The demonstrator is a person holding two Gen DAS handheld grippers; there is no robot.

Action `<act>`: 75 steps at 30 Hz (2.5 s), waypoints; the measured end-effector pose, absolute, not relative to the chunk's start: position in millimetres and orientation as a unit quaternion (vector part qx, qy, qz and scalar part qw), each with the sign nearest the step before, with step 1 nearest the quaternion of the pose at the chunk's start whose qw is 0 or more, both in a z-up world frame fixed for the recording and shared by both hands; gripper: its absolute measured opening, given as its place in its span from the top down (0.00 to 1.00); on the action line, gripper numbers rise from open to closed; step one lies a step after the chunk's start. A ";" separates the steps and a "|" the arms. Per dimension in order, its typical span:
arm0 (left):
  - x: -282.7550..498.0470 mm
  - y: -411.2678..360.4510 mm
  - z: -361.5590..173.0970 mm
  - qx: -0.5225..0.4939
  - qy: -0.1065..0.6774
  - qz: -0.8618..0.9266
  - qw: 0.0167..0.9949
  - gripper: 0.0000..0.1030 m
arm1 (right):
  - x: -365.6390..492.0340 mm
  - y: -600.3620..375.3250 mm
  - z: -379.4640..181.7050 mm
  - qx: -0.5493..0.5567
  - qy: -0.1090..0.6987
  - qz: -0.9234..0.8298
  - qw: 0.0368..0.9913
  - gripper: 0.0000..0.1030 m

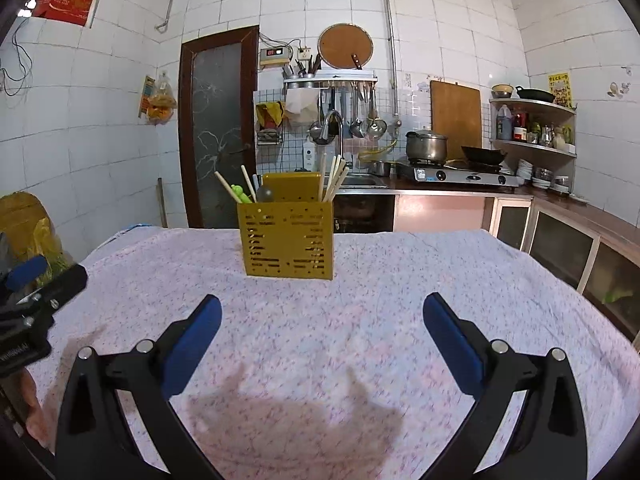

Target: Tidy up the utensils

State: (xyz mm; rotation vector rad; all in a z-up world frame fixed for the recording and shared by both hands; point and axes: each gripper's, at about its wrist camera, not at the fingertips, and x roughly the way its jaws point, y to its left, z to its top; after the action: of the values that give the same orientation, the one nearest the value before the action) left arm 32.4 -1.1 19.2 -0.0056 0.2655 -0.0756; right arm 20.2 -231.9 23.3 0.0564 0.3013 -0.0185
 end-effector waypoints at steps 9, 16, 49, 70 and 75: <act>30.3 -1.5 -5.1 0.003 0.130 -0.023 0.991 0.05 | 3.2 -216.7 -0.8 0.009 0.114 -0.012 0.993 0.04; 28.8 2.5 -7.5 -0.008 0.123 -0.023 0.992 0.05 | 6.6 -224.3 -1.4 0.028 0.120 -0.014 0.992 0.04; 27.2 1.4 -7.7 -0.003 0.122 -0.025 0.992 0.05 | -3.4 -216.7 2.3 0.017 0.106 -0.018 0.994 0.04; 27.7 7.1 -8.5 -0.005 0.123 -0.021 0.992 0.05 | -3.5 -218.5 2.4 0.018 0.107 -0.018 0.994 0.04; 27.6 8.0 -8.8 -0.005 0.124 -0.020 0.992 0.05 | -3.1 -220.8 3.5 0.021 0.107 -0.020 0.994 0.04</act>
State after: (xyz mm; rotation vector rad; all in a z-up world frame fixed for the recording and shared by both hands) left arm 27.6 8.0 -8.8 -0.0095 0.2491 -0.0398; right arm -3.1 -220.8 3.5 0.0412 0.2152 -0.0400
